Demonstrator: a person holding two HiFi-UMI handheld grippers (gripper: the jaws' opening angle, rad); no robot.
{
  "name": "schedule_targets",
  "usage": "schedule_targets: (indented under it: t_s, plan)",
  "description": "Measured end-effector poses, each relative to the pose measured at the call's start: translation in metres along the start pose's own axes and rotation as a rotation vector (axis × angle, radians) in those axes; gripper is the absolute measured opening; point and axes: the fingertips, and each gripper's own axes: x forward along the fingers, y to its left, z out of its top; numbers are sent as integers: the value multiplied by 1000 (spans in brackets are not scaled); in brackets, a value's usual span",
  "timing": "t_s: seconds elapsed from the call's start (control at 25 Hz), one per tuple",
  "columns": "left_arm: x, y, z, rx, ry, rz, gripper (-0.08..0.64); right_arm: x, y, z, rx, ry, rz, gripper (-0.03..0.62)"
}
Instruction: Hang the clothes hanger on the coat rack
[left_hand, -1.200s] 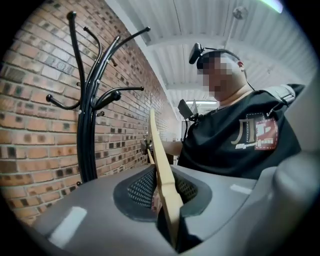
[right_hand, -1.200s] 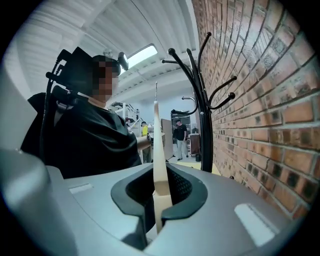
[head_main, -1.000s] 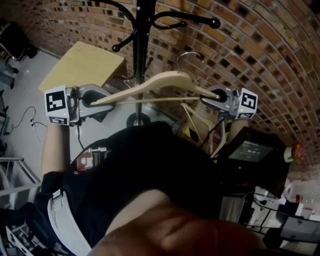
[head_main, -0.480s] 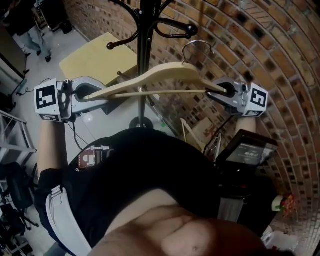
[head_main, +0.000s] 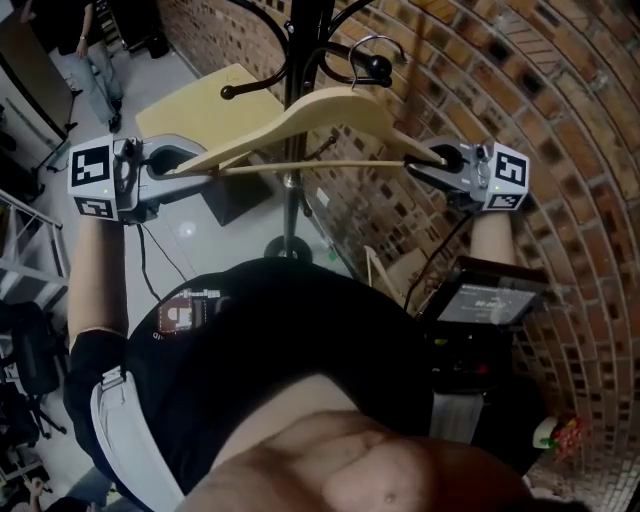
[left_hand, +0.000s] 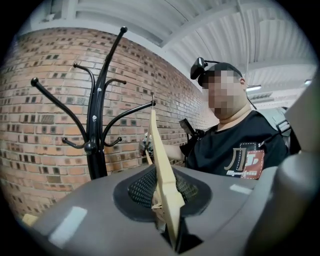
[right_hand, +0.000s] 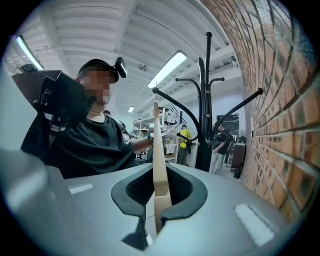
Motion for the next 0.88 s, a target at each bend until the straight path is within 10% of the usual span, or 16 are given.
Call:
schedule_targets:
  t_s: [0.88]
  plan:
    - [-8, 63, -93, -310, -48, 48, 49, 39, -62, -91, 273, 2, 43, 54]
